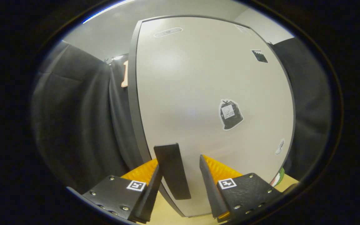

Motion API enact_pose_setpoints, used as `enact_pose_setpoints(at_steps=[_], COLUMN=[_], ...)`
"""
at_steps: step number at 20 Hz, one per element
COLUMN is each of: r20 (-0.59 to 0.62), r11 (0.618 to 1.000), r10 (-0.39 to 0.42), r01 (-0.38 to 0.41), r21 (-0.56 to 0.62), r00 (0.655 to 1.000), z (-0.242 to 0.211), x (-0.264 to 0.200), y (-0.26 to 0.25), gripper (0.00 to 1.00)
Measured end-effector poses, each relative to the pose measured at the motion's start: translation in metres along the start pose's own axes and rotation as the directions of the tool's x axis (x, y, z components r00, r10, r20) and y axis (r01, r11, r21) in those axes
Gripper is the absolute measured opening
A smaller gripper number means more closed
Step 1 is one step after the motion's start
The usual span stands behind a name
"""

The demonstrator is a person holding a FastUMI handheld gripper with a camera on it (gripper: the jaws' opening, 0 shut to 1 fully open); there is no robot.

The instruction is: Open the shoe cabinet door, grab the shoes and put them into the shoe cabinet, then close the shoe cabinet door.

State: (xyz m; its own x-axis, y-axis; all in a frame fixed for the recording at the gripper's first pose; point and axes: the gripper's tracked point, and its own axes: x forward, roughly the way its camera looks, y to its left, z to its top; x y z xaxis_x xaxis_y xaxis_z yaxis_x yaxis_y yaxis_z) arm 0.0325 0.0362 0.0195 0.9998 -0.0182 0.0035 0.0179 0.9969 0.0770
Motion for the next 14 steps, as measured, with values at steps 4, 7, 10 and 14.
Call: enact_pose_setpoints(at_steps=[4,7,10,14], r20=[0.017,0.020,0.035,0.064], r11=[0.999,0.996,0.997,0.997], r10=[0.051,0.088,0.070,0.002], r01=[-0.051,-0.087,-0.068,0.003], r21=[-0.008,-0.007,-0.045,-0.075], r00=[0.999,0.996,0.997,0.998], z=[0.009,0.018,0.030,0.049], x=[-0.039,-0.070,-0.098,-0.131], y=[0.004,-0.008,-0.042,-0.103], gripper=[0.70,0.69,0.69,0.69])
